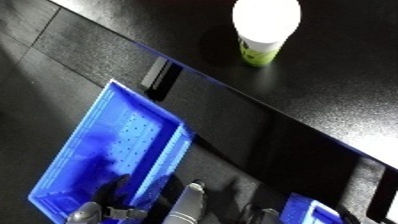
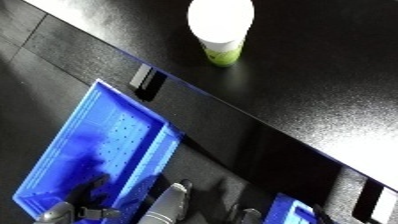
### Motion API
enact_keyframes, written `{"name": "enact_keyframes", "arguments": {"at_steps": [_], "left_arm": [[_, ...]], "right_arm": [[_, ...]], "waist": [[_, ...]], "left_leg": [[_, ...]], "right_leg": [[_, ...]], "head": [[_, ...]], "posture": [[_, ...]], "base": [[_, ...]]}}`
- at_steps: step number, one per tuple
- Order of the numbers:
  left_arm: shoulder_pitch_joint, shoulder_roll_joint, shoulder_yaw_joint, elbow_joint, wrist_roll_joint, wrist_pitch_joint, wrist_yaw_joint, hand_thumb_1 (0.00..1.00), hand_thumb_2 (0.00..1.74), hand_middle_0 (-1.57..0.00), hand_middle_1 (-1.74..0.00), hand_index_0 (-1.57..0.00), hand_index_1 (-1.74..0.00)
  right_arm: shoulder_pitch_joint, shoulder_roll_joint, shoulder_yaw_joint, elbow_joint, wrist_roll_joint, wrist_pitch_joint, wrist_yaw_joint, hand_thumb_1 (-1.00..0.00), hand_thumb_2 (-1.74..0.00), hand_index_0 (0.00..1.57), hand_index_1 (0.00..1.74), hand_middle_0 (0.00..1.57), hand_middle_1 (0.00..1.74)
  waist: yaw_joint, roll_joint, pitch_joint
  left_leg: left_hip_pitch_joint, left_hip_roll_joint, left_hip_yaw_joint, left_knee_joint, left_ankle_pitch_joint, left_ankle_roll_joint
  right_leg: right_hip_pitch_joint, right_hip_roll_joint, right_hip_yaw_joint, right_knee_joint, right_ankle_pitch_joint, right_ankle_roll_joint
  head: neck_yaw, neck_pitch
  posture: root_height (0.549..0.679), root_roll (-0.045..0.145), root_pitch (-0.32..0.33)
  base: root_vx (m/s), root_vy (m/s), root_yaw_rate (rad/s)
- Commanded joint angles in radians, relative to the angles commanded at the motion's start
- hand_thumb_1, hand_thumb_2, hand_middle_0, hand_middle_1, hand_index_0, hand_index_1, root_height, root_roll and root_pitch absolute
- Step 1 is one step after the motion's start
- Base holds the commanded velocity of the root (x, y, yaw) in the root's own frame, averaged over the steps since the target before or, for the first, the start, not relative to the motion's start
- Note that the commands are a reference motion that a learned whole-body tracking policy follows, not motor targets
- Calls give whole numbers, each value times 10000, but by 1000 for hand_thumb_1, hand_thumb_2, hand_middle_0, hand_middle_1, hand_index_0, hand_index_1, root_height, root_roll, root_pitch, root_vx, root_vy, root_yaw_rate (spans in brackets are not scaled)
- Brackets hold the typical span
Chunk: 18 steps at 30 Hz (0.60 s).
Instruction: Pick up the object and place it into the box
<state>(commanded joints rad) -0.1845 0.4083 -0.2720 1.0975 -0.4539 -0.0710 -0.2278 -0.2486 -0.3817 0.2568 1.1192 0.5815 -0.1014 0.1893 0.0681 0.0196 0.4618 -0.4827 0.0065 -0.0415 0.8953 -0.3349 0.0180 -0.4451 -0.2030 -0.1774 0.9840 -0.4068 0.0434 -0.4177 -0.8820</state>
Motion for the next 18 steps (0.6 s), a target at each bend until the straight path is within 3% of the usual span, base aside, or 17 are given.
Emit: {"name": "enact_keyframes", "arguments": {"at_steps": [3, 8, 18], "left_arm": [[9, 167, 79, -744, -405, -63, -463, 0, 0, 0, 0, 0, 0], [179, 717, 73, -2812, -1430, 674, -2116, 0, 0, 0, 0, 0, 0], [348, 2846, -23, -8922, -4376, 3638, -5578, 0, 0, 0, 0, 0, 0]], "right_arm": [[57, -54, -41, 44, 79, -63, 48, 0, 0, 0, 0, 0, 0], [254, -212, -228, -179, 158, 5, 2, 0, 0, 0, 0, 0, 0], [730, -508, -593, -95, 709, -139, 154, 0, 0, 0, 0, 0, 0]], "waist": [[68, 22, 33], [167, 124, 89], [385, 357, 186]], "left_leg": [[50, 6, -23, -25, -17, -7], [120, -5, -67, -127, -30, -9], [222, -100, -168, -117, -167, -3]], "right_leg": [[55, -32, -33, -5, -7, 14], [145, -92, -88, -61, 22, 61], [304, -243, -180, -119, 116, 179]], "head": [[147, 27], [452, 155], [1559, 1029]], "posture": [[613, 54, -72], [614, 54, -73], [616, 51, -76]], "base": [[6, 18, 52], [-8, 25, 61], [-2, 4, 86]]}}
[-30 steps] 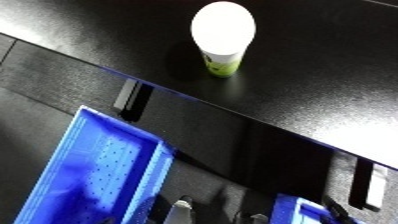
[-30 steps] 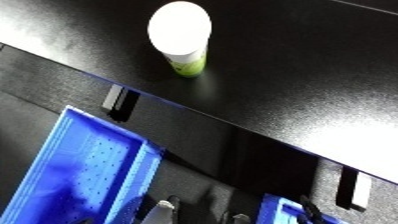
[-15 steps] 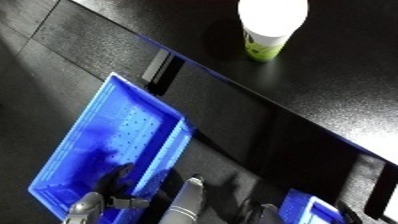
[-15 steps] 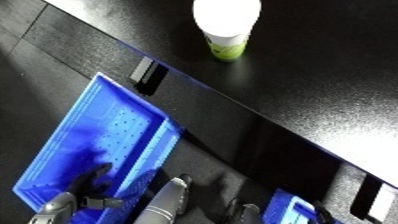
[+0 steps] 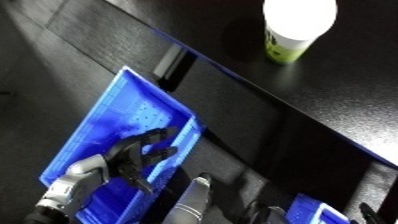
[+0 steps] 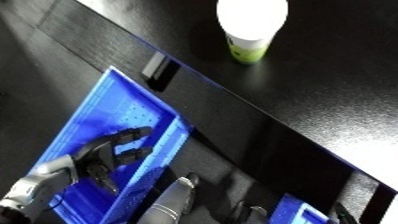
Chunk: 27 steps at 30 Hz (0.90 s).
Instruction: Pick up the object and place it into the box
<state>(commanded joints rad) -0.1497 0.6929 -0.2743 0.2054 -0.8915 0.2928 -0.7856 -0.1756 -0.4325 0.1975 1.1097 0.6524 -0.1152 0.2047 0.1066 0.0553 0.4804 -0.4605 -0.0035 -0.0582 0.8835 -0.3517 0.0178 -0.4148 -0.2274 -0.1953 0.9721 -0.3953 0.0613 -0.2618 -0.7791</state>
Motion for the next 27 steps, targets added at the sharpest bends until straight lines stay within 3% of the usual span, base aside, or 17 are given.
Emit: {"name": "enact_keyframes", "arguments": {"at_steps": [5, 11, 16, 20, 22, 27], "left_arm": [[-180, 578, 4, -2376, -1106, 689, -737, 0, 0, 0, 0, 0, 0], [-640, 620, 193, -3858, -2373, 932, -1266, 0, 0, 0, 0, 0, 0], [-950, -216, 758, -4277, -4321, 585, -855, 0, 0, 0, 0, 0, 0], [-1265, -1119, 1488, -4165, -5653, -285, 22, 0, 0, 0, 0, 0, 0], [-1398, -1446, 1892, -4109, -5823, -856, 579, 0, 0, 0, 0, 0, 0], [-1596, -1956, 2788, -3820, -4933, -2286, 2331, 0, 0, 0, 0, 0, 0]], "right_arm": [[213, -5, 16, -6, 350, -68, 20, 0, 0, 0, 0, 0, 0], [281, 129, 93, 163, 611, -222, 75, 0, 0, 0, 0, 0, 0], [369, 335, 78, 313, 711, -299, 188, 0, 0, 0, 0, 0, 0], [443, 578, -11, 468, 759, -397, 397, 0, 0, 0, 0, 0, 0], [486, 665, -75, 491, 720, -404, 492, 0, 0, 0, 0, 0, 0], [613, 824, -174, 468, 611, -351, 593, 0, 0, 0, 0, 0, 0]], "waist": [[62, 15, 25], [97, -29, 6], [105, -125, -46], [108, -255, -131], [101, -309, -159], [76, -394, -205]], "left_leg": [[45, -75, -79, -5, -45, 15], [77, -138, -162, -90, -33, -6], [106, -181, -205, -135, -46, -17], [152, -178, -227, -190, -44, -38], [182, -172, -236, -231, -29, -53], [259, -159, -227, -293, 5, -85]], "right_leg": [[48, -8, -17, -29, 50, 14], [27, 68, -3, -61, 67, -29], [-22, 134, 42, 10, 2, -108], [-67, 198, 68, 65, -56, -190], [-72, 230, 69, 71, -73, -217], [-43, 237, 66, 108, -114, -252]], "head": [[579, 543], [924, 875], [981, 918], [866, 885], [831, 844], [780, 649]], "posture": [[616, 45, -77], [616, 39, -74], [614, 36, -74], [613, 34, -73], [613, 33, -73], [612, 34, -76]], "base": [[9, -30, 89], [6, -31, 54], [16, -23, 15], [33, -20, -35], [30, -16, -50], [33, -4, -39]]}}
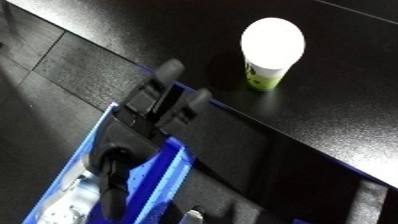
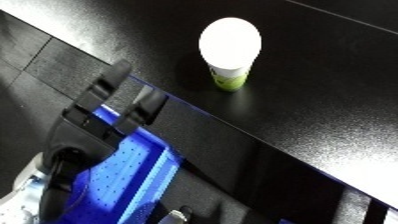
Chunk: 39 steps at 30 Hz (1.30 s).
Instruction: Pick up the object and place it into the box
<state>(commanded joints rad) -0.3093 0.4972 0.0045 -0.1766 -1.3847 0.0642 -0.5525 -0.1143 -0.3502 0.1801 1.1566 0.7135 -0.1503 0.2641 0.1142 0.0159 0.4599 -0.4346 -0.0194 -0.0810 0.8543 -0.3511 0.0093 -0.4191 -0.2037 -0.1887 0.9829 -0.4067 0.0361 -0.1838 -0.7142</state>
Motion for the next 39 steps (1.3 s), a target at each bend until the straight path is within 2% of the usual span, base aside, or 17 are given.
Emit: {"name": "enact_keyframes", "arguments": {"at_steps": [5, 9, 12, 18, 24, 30, 34, 39], "left_arm": [[-231, -1, 556, 401, 2172, -879, 1928, 0, 0, 0, 0, 0, 0], [-432, 177, 622, 415, 4019, -1337, 3077, 0, 0, 0, 0, 0, 0], [-682, 206, 497, 424, 5113, -1425, 3908, 0, 0, 0, 0, 0, 0], [-1351, 406, -38, 791, 6390, -1173, 4896, 0, 0, 0, 0, 0, 0], [-2172, 543, -825, 1463, 6638, -754, 5463, 0, 0, 0, 0, 0, 0], [-3037, 478, -1688, 2427, 6591, -327, 5931, 0, 0, 0, 0, 0, 0], [-3677, 413, -2185, 3151, 6354, -36, 6176, 0, 0, 0, 0, 0, 0], [-4283, 197, -2597, 4093, 5831, 187, 6598, 0, 0, 0, 0, 0, 0]], "right_arm": [[73, 85, -43, 3, -103, 75, 45, 0, 0, 0, 0, 0, 0], [102, 71, -40, 84, -100, 81, 115, 0, 0, 0, 0, 0, 0], [81, 39, -7, 180, -79, 82, 211, 0, 0, 0, 0, 0, 0], [-52, -45, 125, 222, 14, 132, 281, 0, 0, 0, 0, 0, 0], [-202, -124, 236, 239, 62, 248, 276, 0, 0, 0, 0, 0, 0], [-374, -191, 355, 218, 71, 375, 271, 0, 0, 0, 0, 0, 0], [-550, -221, 462, 183, 103, 420, 273, 0, 0, 0, 0, 0, 0], [-718, -259, 551, 68, 89, 446, 269, 0, 0, 0, 0, 0, 0]], "waist": [[-66, -19, -60], [-151, 16, -77], [-248, 30, -90], [-496, 29, -109], [-793, 8, -117], [-1078, -50, -87], [-1241, -111, -64], [-1446, -186, -8]], "left_leg": [[62, 3, 48, -56, 33, -20], [46, -10, 116, -56, 43, -32], [35, -10, 174, -67, 55, -35], [11, 49, 301, -89, 88, -41], [-38, 141, 449, -93, 108, -16], [-100, 244, 598, -72, 126, 34], [-206, 318, 697, 49, 79, 82], [-323, 385, 785, 218, -16, 145]], "right_leg": [[-1, -27, 27, 33, -13, 15], [-61, -26, 91, 81, -33, 24], [-119, -6, 156, 95, -26, 35], [-243, 53, 275, 51, 66, 72], [-407, 106, 401, 24, 185, 135], [-606, 144, 532, -8, 358, 233], [-766, 186, 597, 2, 445, 290], [-963, 249, 694, 66, 486, 322]], "head": [[67, -58], [54, 14], [14, 87], [-96, 338], [-261, 611], [-514, 923], [-667, 1078], [-904, 1253]], "posture": [[612, 37, -79], [611, 38, -79], [610, 39, -77], [611, 39, -74], [611, 36, -72], [611, 31, -70], [610, 28, -66], [608, 26, -62]], "base": [[36, 11, -46], [20, 25, -72], [11, 22, -82], [2, 18, -100], [11, 23, -110], [16, 16, -82], [9, 9, -103], [15, 21, -104]]}}
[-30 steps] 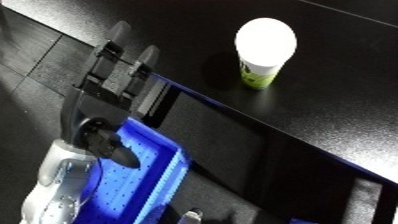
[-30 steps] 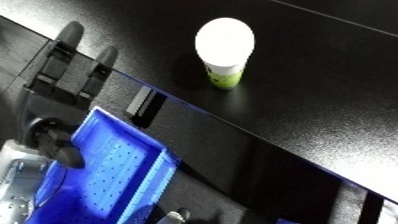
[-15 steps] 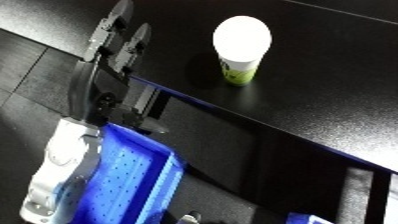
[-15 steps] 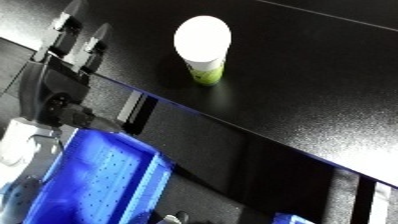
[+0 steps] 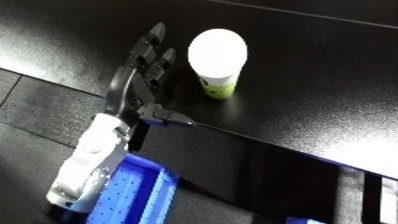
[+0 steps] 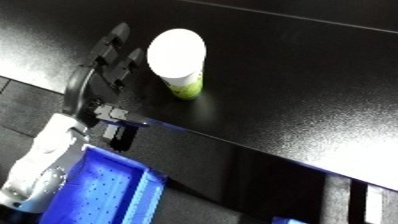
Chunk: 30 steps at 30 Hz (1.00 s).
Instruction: Pick up the object and place it into the box
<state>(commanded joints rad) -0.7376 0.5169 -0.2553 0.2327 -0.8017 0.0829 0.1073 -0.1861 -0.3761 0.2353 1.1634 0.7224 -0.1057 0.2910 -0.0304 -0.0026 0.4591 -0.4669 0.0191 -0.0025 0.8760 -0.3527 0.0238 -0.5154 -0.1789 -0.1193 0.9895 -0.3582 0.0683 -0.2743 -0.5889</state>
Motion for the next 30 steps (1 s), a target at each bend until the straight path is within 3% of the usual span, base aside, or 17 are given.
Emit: {"name": "enact_keyframes", "arguments": {"at_steps": [10, 18, 30], "left_arm": [[-1176, -223, -600, 1868, 38, -161, 99, 0, 0, 0, 0, 0, 0], [-2069, -350, -1145, 2558, 373, -348, -28, 400, 696, -628, -696, -628, -696], [-2748, -394, -1569, 2853, 979, -423, -106, 1000, 1740, -1570, -1740, -1570, -1740]], "right_arm": [[-408, -6, 154, -101, 36, 98, -61, 0, 0, 0, 0, 0, 0], [-670, 33, 230, -40, 178, 148, -75, 0, 0, 0, 0, 0, 0], [-772, 127, 354, 33, 249, 80, -135, 0, 0, 0, 0, 0, 0]], "waist": [[-336, -114, 119], [-479, -155, 236], [-591, -168, 219]], "left_leg": [[-218, 117, 172, 218, -146, 59], [-266, 168, 255, 249, -223, 97], [-233, 234, 289, 314, -289, 87]], "right_leg": [[-333, 87, 155, 34, 80, 49], [-456, 136, 203, 26, 111, 78], [-417, 146, 201, 9, 103, 88]], "head": [[-327, 148], [-471, 305], [-610, 302]], "posture": [[605, 24, -49], [605, 22, -43], [604, 24, -46]], "base": [[4, 9, -85], [-17, -3, -49], [-11, -10, -22]]}}
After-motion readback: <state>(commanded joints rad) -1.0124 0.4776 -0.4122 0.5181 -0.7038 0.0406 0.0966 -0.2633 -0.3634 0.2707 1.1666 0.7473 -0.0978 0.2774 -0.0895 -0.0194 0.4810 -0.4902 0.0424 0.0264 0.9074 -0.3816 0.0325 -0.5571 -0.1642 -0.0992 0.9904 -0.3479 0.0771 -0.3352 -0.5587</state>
